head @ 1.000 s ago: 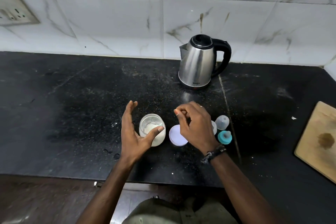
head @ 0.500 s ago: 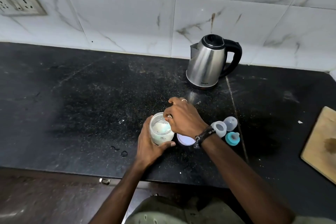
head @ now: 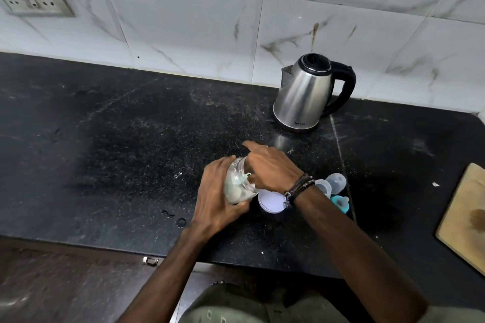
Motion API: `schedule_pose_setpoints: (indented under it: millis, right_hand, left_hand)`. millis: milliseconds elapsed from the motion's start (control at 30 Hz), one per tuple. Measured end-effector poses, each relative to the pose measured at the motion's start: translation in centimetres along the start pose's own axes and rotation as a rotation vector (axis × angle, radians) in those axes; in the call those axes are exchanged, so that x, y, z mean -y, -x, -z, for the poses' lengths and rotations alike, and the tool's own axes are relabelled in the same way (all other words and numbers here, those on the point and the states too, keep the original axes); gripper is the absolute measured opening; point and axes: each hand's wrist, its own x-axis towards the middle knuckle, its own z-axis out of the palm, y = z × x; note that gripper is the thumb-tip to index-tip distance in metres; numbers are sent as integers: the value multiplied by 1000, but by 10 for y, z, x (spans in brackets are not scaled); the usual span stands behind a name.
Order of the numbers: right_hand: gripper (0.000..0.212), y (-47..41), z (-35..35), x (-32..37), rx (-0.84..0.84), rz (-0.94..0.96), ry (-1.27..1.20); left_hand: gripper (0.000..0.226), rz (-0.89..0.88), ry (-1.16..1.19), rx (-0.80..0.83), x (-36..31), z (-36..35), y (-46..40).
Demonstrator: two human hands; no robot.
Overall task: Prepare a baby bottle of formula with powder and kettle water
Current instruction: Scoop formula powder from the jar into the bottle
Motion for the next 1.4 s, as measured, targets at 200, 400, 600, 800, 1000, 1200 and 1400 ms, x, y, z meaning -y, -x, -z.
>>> schedule_pose_setpoints:
  millis: [200, 400, 600, 800, 1000, 1200, 1400]
  right_hand:
    - [11, 1, -8, -12, -26, 4, -74]
    - [11, 19, 23, -11, 10, 63, -108]
    - [21, 38, 39, -7, -113, 21, -210]
    - [18, 43, 36, -2, -133, 26, -163]
    - [18, 44, 37, 4, -107, 12, -128]
    - [18, 45, 38, 7, -82, 17, -123]
    - [17, 43, 32, 6, -91, 24, -153]
  left_hand:
    - [89, -63, -14, 14, -5, 1, -5]
    - [90, 4, 125, -35, -11, 0, -6]
    - [91, 62, 220, -69, -14, 1, -8]
    - [90, 58, 278, -70, -22, -2, -3]
    - [93, 44, 308, -92, -26, -7, -2]
    - [93, 30, 330, -104, -30, -10, -3]
    - [87, 2, 345, -87, -35, -8, -2]
